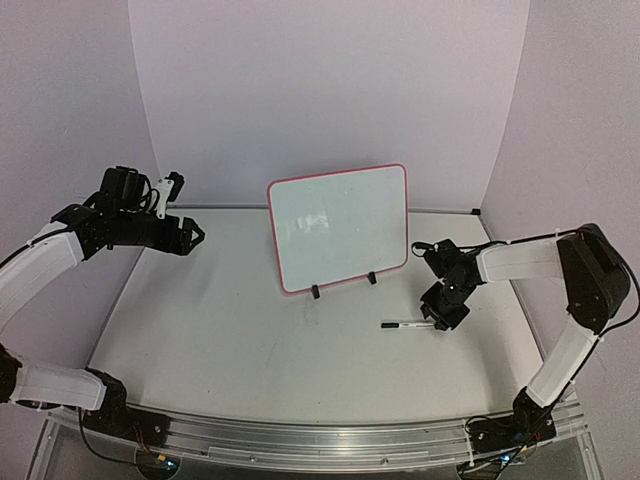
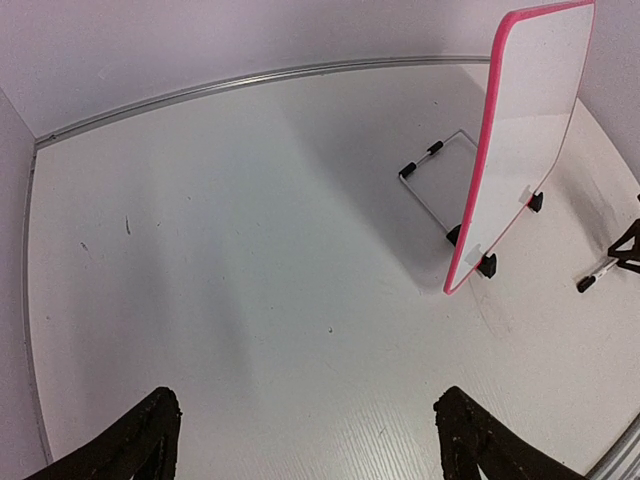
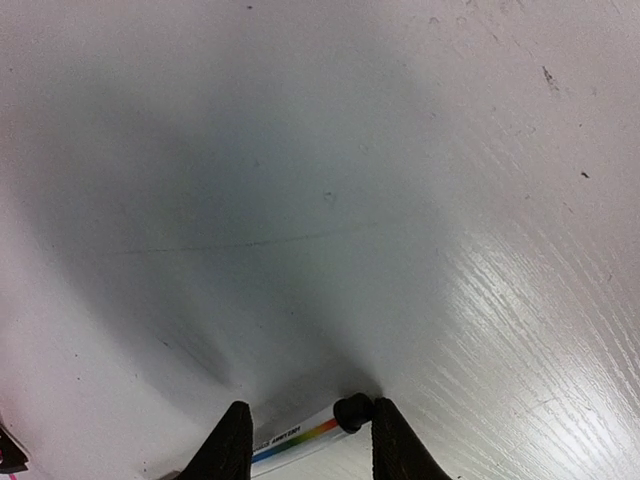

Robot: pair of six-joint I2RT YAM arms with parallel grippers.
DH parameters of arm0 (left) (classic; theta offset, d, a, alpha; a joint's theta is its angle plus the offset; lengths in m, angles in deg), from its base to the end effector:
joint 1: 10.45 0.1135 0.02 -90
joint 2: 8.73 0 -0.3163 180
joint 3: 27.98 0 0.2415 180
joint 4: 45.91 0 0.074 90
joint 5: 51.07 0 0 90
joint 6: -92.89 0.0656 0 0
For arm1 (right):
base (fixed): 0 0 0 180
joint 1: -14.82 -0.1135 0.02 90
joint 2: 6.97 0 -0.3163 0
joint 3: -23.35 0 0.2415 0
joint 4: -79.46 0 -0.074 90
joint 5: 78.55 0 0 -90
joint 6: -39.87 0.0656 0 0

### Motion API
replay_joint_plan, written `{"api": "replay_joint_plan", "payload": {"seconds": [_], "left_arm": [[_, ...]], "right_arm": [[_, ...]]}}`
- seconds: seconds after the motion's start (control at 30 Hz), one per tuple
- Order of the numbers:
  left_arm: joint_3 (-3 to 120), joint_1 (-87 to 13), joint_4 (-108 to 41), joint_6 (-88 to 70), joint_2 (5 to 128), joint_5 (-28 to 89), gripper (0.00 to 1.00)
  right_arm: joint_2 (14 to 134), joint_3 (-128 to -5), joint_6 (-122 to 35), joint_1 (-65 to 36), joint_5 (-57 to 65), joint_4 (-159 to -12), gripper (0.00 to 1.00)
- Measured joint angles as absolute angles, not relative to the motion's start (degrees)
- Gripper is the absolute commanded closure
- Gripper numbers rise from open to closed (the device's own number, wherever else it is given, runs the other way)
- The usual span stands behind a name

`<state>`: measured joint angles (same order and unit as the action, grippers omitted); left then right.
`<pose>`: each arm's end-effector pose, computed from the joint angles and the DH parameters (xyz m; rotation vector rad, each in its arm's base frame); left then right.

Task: Write a sentence on the whiteboard
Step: Pick up the whiteboard marker from the center of the board.

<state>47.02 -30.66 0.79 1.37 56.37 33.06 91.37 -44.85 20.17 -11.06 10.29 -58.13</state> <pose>0.2194 -0.0879 0.3585 0.4181 2.1887 -0.3224 0.2843 0.1394 0.1720 1.1042 2.7164 0.3547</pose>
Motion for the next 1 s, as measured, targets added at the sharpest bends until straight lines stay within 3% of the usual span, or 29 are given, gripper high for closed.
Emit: {"api": "replay_joint_plan", "payload": {"seconds": [0.27, 0.53, 0.77, 1.0], "left_arm": [[47.02, -30.66, 0.84, 1.41, 56.39, 33.27, 0.12], [47.02, -30.78, 0.75, 1.55, 56.63, 33.01, 0.13], [48.41, -35.31, 0.35, -0.15, 56.58, 32.44, 0.15], [49.20, -45.61, -5.17, -8.40, 55.00, 32.28, 0.18]], "right_arm": [[92.13, -45.03, 20.85, -11.06, 11.09, -59.62, 1.00], [91.12, -44.33, 20.91, -11.06, 10.67, -62.77, 1.00], [78.45, -35.25, 20.15, -11.18, 4.55, -79.09, 1.00], [65.87, -34.94, 13.42, -15.61, 3.74, -91.56, 1.00]]}}
